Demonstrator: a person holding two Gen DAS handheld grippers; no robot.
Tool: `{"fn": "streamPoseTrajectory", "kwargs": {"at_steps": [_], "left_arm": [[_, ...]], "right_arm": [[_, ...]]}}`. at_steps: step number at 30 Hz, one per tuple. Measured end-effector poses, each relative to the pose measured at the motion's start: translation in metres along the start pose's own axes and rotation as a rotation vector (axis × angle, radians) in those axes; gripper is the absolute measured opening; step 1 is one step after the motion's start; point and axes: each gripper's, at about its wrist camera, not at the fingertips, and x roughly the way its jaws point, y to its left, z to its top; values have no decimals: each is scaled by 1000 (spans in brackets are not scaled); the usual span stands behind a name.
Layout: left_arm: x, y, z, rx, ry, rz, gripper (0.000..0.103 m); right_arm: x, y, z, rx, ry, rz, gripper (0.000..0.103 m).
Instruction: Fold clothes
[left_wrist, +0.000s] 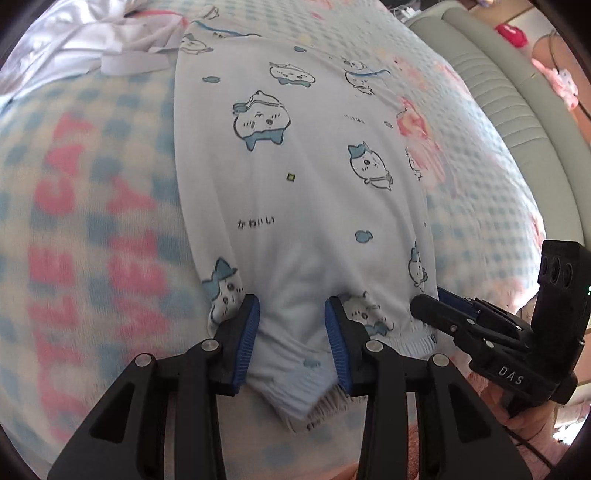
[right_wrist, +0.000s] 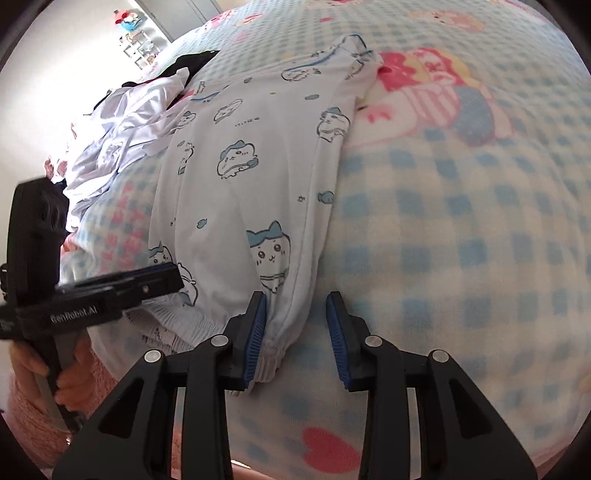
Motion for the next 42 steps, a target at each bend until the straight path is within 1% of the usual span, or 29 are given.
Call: {"fn": "streamPoseTrajectory", "kwargs": {"at_steps": [4, 7, 8, 9, 11, 12, 14, 17, 19, 21, 23, 24, 26, 27, 28, 29, 30, 31, 32, 33, 34, 36, 37, 39, 40, 41, 42], "left_arm": [[-7, 3, -11, 9, 20, -18, 39], [-18, 8, -15, 22, 24, -62, 39], [-23, 10, -14, 12, 10, -81, 40], [-28, 13, -13, -7, -13, -100, 40], [-40, 21, -9, -52, -65, -129, 40], [-45, 28, -5, -84, -94, -133, 40], [-49, 42, 1, -140, -124, -142, 40], [-43, 56, 7, -195, -134, -117, 40], [-37, 65, 8, -241, -144, -115, 40], [-25, 71, 6, -267, -125, -101, 43], [-20, 65, 5, -241, -132, -64, 44], [-20, 58, 5, -209, -135, -51, 48], [-21, 47, 5, -145, -128, -53, 48], [-23, 45, 5, -133, -126, -68, 48], [-23, 44, 5, -128, -123, -87, 47], [-22, 43, 5, -127, -119, -102, 39], [-20, 43, 6, -133, -118, -115, 27], [-18, 43, 8, -144, -118, -134, 25], [-17, 44, 9, -157, -119, -157, 22], [-18, 44, 9, -163, -125, -168, 17], [-20, 44, 8, -165, -135, -170, 14], [-25, 44, 8, -168, -153, -174, 13], [-26, 43, 8, -163, -159, -159, 12], [-26, 43, 9, -154, -154, -113, 12], [-25, 47, 9, -164, -146, -113, 13], [-23, 51, 9, -186, -136, -129, 14], [-19, 56, 10, -211, -122, -153, 16]], "right_arm": [[0, 3, -7, -5, 32, 11, 34], [-5, 11, -9, -34, 38, 29, 34], [-8, 12, -9, -34, 39, 44, 34], [-11, 11, -8, -31, 35, 54, 34], [-19, 6, -3, -15, 9, 47, 34], [-22, 3, 0, -9, -4, 39, 34], [-27, -3, 6, 7, -20, 33, 34], [-28, -9, 16, 25, -21, 53, 34], [-23, -6, 17, 19, -15, 59, 34], [-18, -3, 18, 12, -10, 65, 34], [-12, -1, 20, 5, -5, 71, 34], [-10, 1, 20, 2, -2, 73, 34], [-5, 3, 22, -4, 4, 79, 34], [-2, 5, 22, -8, 6, 82, 35], [1, 6, 23, -11, 9, 85, 37], [3, 7, 24, -14, 12, 88, 37], [6, 9, 25, -17, 14, 91, 37], [8, 10, 25, -21, 17, 94, 37], [10, 11, 26, -21, 18, 102, 34], [7, 10, 25, -14, 15, 123, 27], [5, 9, 24, -8, 12, 143, 24], [-3, 9, 24, -8, -7, 163, 20], [-5, 9, 24, -9, -17, 155, 18], [-4, 6, 26, -4, -14, 103, 18], [-1, 4, 27, 5, -10, 81, 19], [2, -1, 28, 30, -4, 89, 19], [6, -7, 28, 69, 6, 116, 21]]}}
